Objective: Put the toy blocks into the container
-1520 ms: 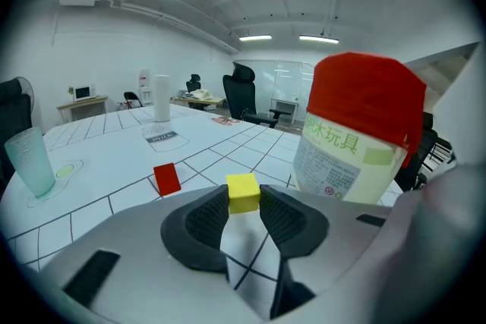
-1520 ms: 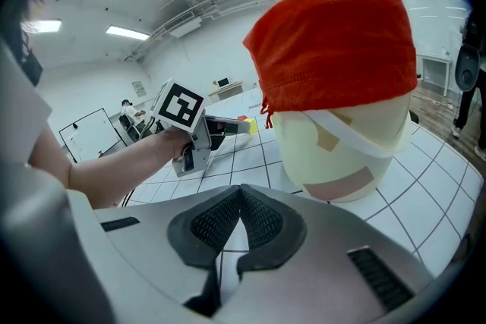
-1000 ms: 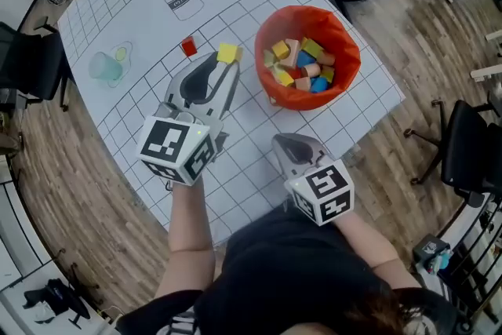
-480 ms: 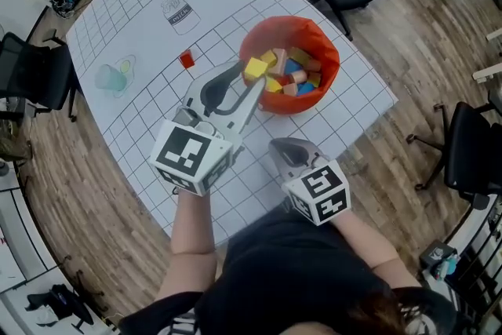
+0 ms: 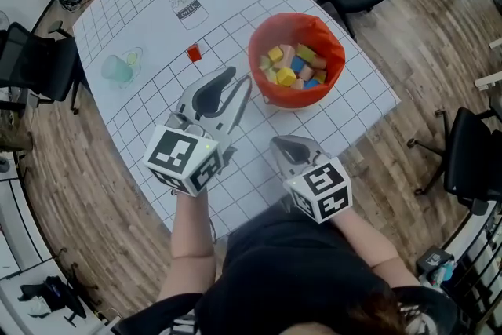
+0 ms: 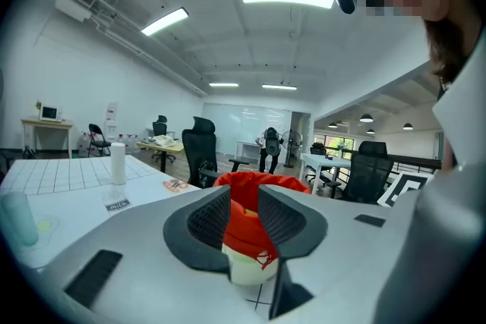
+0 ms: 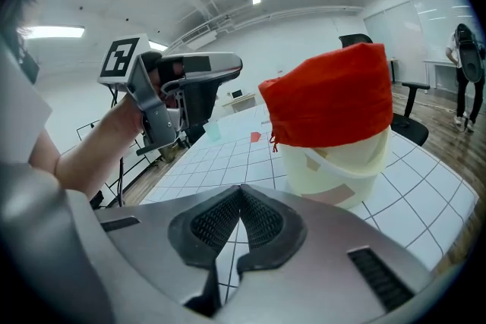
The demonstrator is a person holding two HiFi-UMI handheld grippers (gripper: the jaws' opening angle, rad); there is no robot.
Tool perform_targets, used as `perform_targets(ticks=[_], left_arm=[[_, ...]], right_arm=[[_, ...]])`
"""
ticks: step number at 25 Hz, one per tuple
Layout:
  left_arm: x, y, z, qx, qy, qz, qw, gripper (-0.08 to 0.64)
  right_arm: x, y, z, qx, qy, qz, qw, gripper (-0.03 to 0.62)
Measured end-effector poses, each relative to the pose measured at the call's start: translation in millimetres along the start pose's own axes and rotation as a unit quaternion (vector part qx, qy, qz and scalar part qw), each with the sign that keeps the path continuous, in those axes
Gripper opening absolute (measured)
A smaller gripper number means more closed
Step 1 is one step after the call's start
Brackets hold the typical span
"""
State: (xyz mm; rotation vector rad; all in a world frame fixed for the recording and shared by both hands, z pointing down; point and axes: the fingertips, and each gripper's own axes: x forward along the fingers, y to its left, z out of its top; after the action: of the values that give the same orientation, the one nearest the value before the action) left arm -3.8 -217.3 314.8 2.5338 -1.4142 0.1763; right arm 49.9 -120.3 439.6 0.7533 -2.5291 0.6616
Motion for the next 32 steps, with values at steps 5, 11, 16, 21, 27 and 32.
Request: perform_targets(ticks=[5,11,16,21,27,32], left_arm=[[-39,18,-16,-0.007,0.014,0.039,0.9991,0.12],[-93,49,-35,-0.018,0.033,0.089,0.9954,0.12],[-134,77,-48,-0.021,0.047,0.127,0.9905,0.12],[-153,93,-57,-0.027,0.05,0.138,0.9888,0.12],[-150,121,-70,-0.041,0.053,0.161,0.9846,0.127],[-104,138,-72,-0.054,0.059,0.165,0.9831,0.14]], right_arm=[[8,18,6,-0.011,-0.003,0.009,1.0,0.014],[20,41,16,-0.024,-0.008,0.009,1.0,0.014],[32,62,33,-0.039,-0.016,0.001,0.999,0.014],[46,73,52,-0.05,-0.026,0.002,0.998,0.014],[71,82,66,-0.056,-0.029,0.0,0.998,0.014],[97,55,77,-0.054,-0.024,0.001,0.998,0.014]])
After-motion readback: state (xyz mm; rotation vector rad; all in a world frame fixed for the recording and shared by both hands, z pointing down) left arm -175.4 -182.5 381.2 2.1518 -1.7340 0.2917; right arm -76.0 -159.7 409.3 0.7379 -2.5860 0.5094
